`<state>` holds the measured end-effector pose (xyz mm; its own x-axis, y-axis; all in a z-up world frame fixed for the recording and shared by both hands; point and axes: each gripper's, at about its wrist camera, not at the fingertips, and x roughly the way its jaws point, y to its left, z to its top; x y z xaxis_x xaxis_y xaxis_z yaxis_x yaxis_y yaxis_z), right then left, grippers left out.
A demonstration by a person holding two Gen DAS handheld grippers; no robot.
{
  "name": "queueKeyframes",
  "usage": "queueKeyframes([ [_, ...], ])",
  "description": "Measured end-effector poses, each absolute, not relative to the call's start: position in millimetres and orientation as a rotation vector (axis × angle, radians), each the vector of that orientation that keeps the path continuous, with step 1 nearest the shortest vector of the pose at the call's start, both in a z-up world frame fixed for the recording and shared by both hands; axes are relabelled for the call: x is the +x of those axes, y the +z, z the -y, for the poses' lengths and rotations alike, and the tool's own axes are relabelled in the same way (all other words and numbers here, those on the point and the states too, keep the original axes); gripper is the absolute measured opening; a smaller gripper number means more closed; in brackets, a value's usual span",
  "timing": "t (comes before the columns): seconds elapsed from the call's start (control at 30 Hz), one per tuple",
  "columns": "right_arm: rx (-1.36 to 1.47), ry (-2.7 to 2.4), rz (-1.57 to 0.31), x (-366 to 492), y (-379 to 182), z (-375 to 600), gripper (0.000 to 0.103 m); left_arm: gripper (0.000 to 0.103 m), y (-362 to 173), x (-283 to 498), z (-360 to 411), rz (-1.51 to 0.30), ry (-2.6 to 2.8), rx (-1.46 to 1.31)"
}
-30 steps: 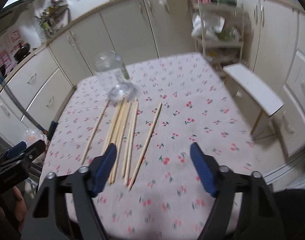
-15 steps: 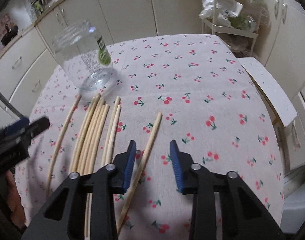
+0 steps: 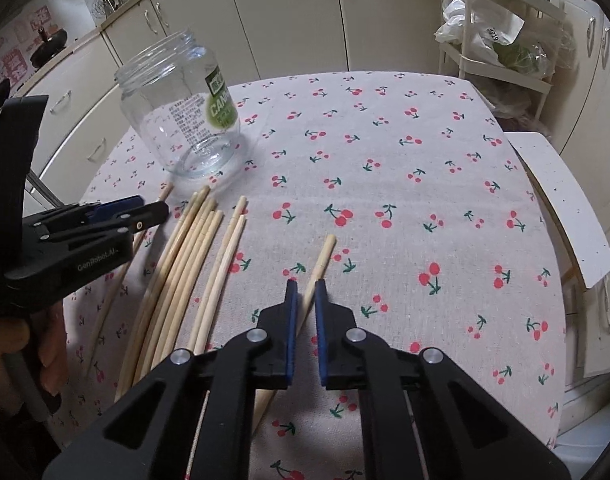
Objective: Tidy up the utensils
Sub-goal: 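Lower the left tool onto a wooden stick and close on it while the right tool approaches the sticks, then lift the stick with the left tool and drop it into the jar while the right tool grasps a stick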
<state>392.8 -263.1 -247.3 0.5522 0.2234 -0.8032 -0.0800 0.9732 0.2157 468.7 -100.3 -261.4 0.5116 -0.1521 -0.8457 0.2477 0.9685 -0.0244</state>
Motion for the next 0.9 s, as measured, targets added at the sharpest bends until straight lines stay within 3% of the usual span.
queueKeyframes([
  [0.07,0.165,0.187,-0.969,392.8,-247.3,261.4,0.009,0.007,-261.2,468.4,101.0,-1.016,-0.261,0.114],
  [0.1,0.167,0.188,-0.969,392.3,-247.5,261.1,0.009,0.005,-260.6,467.6,100.6,-1.024,-0.278,0.108],
  [0.47,0.185,0.200,-0.973,392.5,-248.0,260.7,0.014,0.005,-225.9,440.1,57.3,-1.025,-0.326,0.019],
  [0.9,0.216,0.198,-0.966,391.2,-249.3,263.1,0.013,0.005,-81.8,442.0,42.9,-0.562,-0.332,-0.222],
])
